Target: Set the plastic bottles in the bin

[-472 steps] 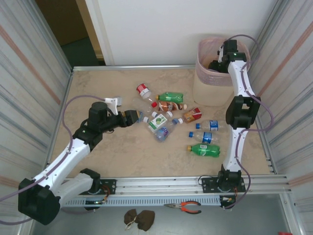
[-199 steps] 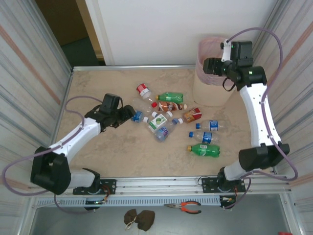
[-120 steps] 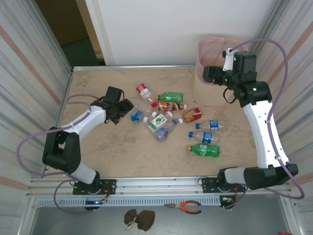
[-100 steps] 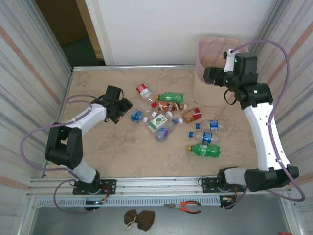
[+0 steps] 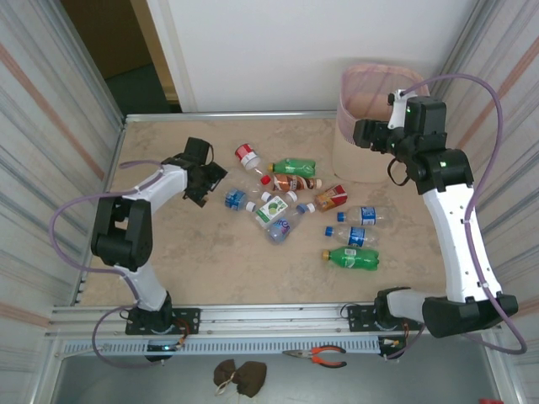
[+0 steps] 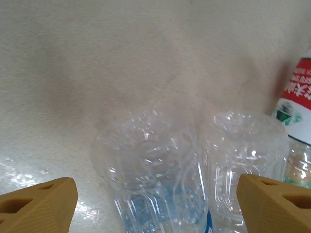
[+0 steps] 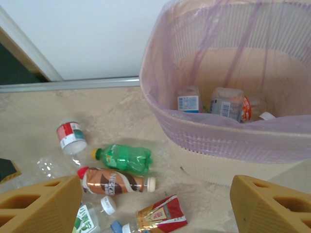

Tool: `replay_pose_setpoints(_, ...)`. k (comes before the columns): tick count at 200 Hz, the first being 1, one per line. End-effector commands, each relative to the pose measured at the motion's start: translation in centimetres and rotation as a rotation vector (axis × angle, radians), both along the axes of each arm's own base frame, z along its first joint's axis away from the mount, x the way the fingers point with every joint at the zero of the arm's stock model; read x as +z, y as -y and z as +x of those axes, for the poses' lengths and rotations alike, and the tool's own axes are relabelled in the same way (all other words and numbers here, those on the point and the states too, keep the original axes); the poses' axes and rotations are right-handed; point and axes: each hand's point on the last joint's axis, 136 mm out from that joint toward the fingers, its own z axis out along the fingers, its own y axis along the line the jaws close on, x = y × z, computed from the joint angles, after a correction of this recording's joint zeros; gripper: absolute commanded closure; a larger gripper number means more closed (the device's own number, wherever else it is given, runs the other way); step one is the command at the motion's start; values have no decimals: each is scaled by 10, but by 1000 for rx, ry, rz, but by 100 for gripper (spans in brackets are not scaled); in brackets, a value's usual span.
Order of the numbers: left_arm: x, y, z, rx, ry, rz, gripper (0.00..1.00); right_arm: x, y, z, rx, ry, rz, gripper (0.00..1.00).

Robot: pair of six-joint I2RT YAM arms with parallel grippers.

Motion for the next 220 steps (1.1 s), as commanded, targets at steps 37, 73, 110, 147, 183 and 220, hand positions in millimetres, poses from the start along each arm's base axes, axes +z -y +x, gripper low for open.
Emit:
replay_pose_setpoints(37,-20,-3,-3,36,-55,-31,15,4,-1,-12,0,15,9,21)
replay_pose_setpoints(73,-27,7,2,34,-72,-78,17,2,-3,-12,3,13,13,21)
replay_pose_setpoints(110,-33,7,2,48,-80,-84,24,1,-5,-14,7,10,12,21)
replay_pose_setpoints(147,-40,13,1,44,-91,-115,28,-2,-5,-16,6,1,8,21)
replay_pose_setpoints(183,-35,11,-5,46,-78,-119,33,-5,-7,-19,12,-5,9,21)
replay_pose_setpoints(220,-5,6,-10,18,1,-110,37,-7,-13,-21,40,-7,22,21)
